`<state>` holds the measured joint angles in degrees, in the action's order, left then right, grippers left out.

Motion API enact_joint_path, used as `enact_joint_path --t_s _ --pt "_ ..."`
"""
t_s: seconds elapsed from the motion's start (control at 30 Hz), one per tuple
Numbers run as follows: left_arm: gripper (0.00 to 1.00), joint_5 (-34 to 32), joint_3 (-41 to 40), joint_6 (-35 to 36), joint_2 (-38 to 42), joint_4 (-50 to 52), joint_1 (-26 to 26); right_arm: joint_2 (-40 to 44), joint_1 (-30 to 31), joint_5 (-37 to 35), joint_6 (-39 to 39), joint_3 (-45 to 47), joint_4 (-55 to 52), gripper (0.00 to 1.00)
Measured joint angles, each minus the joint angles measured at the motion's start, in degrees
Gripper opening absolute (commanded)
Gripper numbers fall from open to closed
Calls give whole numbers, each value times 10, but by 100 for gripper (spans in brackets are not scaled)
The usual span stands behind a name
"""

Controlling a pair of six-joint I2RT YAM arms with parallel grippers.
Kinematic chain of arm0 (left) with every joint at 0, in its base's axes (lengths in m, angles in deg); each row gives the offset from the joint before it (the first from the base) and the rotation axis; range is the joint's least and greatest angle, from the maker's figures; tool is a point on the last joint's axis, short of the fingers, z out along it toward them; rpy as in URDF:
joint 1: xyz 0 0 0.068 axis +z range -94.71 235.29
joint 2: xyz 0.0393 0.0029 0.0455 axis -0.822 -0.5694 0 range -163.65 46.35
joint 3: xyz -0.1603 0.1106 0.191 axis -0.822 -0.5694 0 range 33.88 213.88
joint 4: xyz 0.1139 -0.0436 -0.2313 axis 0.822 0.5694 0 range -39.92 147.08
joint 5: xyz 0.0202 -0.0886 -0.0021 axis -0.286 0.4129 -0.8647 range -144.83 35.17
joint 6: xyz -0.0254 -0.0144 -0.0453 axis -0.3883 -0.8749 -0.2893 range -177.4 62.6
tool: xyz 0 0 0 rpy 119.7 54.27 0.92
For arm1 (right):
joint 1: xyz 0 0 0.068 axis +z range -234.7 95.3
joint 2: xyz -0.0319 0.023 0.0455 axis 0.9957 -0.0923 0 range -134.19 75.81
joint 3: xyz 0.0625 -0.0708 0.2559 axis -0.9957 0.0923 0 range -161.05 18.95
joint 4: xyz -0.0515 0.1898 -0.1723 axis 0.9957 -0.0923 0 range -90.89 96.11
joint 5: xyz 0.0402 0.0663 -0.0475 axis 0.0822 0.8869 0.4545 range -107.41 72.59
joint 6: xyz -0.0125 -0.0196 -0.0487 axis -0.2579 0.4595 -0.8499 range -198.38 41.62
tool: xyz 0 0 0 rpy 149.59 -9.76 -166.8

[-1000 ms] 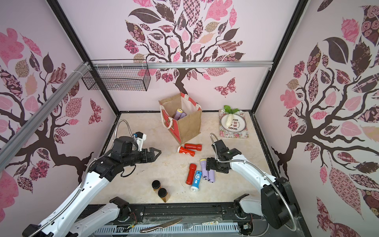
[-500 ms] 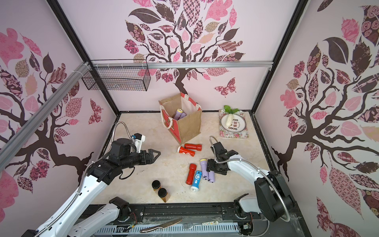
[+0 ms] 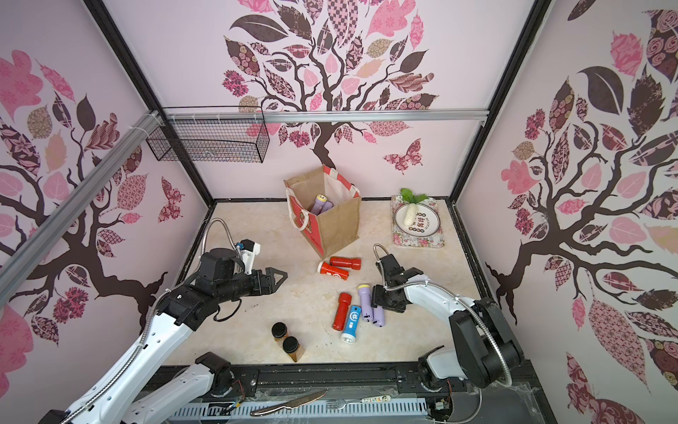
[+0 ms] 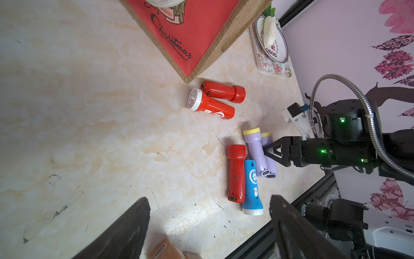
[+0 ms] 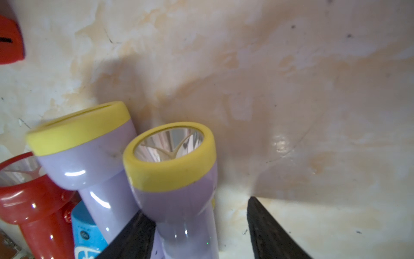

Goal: Put the flashlights into the tote bags
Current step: Pick up the flashlight from the center of the board.

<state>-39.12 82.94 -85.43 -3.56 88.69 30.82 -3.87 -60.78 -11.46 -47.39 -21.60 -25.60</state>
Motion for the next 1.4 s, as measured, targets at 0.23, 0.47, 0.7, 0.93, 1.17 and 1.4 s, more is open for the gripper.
enact_joint_path --t_s 0.23,0.47,0.7,0.93,1.17,1.4 --pt "87 0 0 0 0 0 0 -15 0 -3 -2 2 13 59" --pt "87 0 -1 0 3 1 1 -23 0 -11 -4 4 24 46" --pt "87 0 -1 0 11 2 1 -24 0 -19 -10 4 30 23" --pt "86 0 -1 -1 16 10 0 -16 0 -21 -24 4 21 8" --pt "86 0 -1 -1 16 20 1 59 0 -30 -39 -37 -5 0" --pt "86 0 -1 -3 12 32 0 87 0 -37 -56 -130 -14 0"
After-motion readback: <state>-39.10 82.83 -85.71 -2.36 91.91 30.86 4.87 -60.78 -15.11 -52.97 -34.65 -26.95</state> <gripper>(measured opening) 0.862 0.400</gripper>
